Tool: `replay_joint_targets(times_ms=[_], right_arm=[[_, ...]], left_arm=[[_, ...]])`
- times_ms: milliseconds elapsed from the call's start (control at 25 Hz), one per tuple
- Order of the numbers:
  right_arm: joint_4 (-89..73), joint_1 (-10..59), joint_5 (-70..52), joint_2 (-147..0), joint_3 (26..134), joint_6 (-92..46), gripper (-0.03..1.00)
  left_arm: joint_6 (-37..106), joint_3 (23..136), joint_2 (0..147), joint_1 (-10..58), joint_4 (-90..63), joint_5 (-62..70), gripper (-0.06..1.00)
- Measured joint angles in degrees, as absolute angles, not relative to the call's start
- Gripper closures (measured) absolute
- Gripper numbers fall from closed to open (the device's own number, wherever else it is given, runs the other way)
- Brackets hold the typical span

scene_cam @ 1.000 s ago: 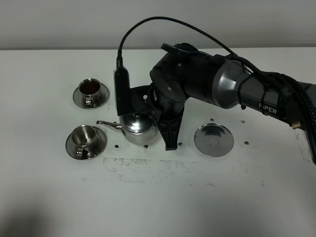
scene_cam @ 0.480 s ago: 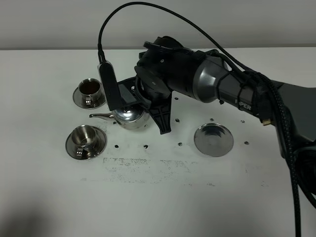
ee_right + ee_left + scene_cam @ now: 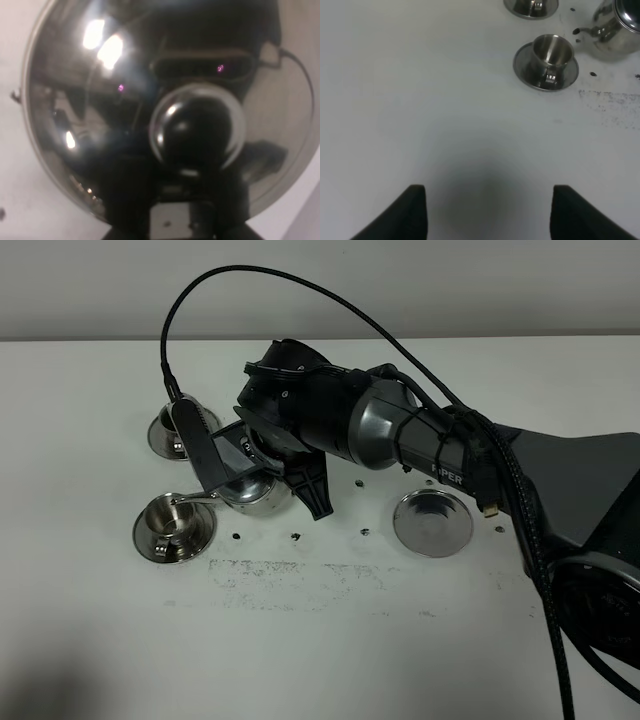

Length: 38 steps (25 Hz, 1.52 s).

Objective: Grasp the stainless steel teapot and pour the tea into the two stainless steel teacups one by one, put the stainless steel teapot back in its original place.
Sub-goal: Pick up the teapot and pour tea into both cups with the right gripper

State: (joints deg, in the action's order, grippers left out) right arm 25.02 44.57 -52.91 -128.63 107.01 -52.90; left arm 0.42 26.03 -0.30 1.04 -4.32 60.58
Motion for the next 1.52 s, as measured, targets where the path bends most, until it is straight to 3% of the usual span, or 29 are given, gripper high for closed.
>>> replay_joint_targets(times_ms=[1520], right_arm=[[43.5,48.7,-50.2,-130.5,107.1,-49.9,0.79]], left_arm=[[0.5,26.0,-0.3,1.0,-4.3,60.6,0.42]])
